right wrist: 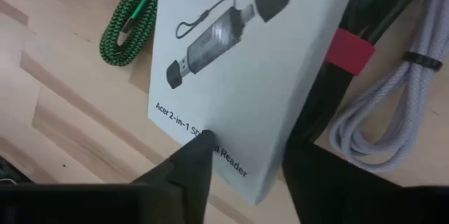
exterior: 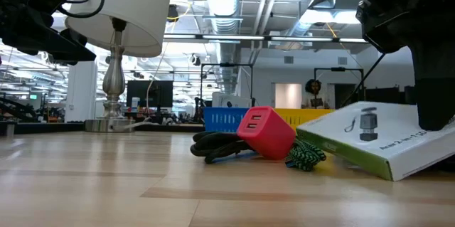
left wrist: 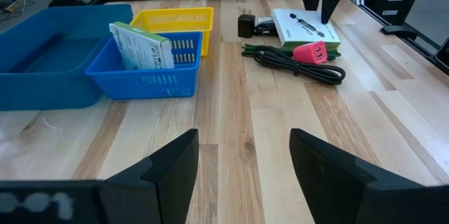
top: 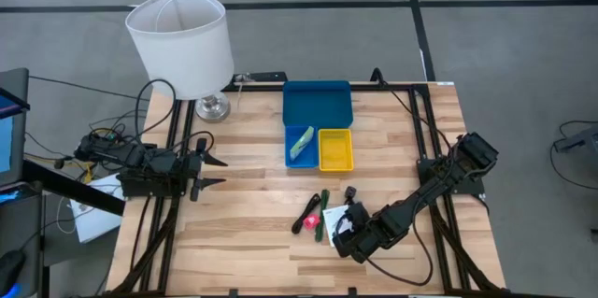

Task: Pick and place items into bin
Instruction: Put the card reader box into the blue bin

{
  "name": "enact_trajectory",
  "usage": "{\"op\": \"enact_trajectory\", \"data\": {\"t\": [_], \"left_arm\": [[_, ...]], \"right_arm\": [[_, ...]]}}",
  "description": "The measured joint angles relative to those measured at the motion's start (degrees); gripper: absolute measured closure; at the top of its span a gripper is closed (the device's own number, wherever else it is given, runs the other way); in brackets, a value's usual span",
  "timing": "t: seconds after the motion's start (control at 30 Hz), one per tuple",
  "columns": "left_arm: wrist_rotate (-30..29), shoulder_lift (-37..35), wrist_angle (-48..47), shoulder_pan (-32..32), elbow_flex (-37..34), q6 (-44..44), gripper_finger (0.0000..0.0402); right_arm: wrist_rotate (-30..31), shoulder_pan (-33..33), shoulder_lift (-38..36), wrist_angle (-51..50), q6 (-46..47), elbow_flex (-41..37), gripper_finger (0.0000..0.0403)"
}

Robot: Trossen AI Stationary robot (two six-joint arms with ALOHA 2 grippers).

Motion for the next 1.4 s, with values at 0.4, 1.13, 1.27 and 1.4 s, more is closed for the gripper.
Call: {"op": "enact_trajectory", "data": {"t": [0.4,1.13,1.27,1.4], "left_arm": [[0.0,0.0,0.0,0.0,0.0,0.0,0.0189],[0.0,0.0,0.0,0.0,0.0,0.0,0.0189],[0.0,0.0,0.0,0.0,0.0,0.0,0.0189],[0.0,0.0,0.0,0.0,0.0,0.0,0.0189]], "right_arm": [[0.2,0.0,-0.2,1.2,0.0,0.1,0.0341],[1.1,-0.6,-7.0,-1.3,-4.8,-0.1,0.0391],[1.2,-2.0,-8.7,-1.4,-7.1,-0.1,0.0391],[1.3,-4.5,-11.1,-1.3,-10.1,-0.1,0.0391]]}}
